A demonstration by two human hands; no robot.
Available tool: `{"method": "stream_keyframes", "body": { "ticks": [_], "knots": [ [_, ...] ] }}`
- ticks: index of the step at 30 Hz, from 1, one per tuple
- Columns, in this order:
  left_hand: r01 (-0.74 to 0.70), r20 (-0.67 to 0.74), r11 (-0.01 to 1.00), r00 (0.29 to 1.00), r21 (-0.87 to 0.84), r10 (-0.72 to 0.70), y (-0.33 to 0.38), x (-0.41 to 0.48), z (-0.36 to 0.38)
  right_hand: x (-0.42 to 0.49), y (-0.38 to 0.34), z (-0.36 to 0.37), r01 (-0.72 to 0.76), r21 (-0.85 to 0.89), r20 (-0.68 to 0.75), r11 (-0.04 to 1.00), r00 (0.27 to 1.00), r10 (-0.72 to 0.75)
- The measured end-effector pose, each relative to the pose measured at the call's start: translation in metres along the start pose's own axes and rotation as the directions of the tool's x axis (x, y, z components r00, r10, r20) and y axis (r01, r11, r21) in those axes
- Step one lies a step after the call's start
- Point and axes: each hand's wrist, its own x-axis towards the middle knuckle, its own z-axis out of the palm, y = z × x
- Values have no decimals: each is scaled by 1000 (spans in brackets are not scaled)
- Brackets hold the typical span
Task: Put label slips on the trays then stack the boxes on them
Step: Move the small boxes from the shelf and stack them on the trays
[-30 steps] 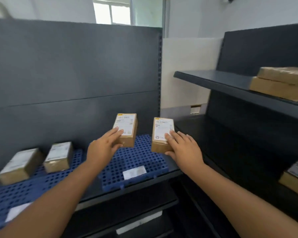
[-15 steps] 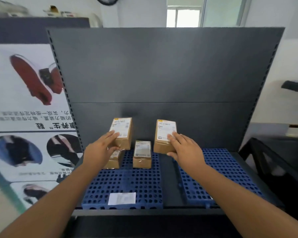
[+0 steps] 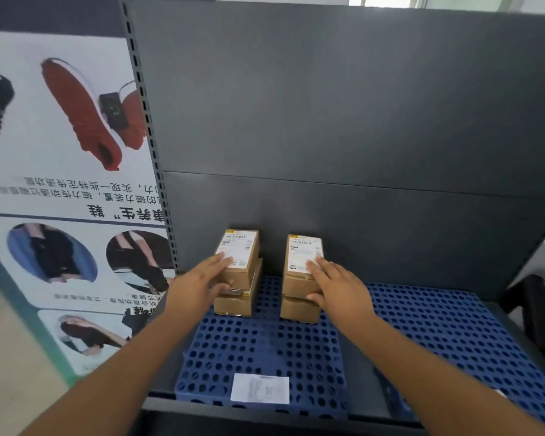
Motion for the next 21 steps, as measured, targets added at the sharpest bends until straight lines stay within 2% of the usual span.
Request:
{"method": "stream_keyframes", "body": {
  "ticks": [5,21],
  "knots": [
    [3,92,1000,996,-2,-3,-10,-1,11,2,-1,12,-14,26,20,1000,1000,14],
    [5,127,1000,992,27,-8,-14,-2,10,-5,-1,9,-7,25,2,1000,1000,6]
  ]
}}
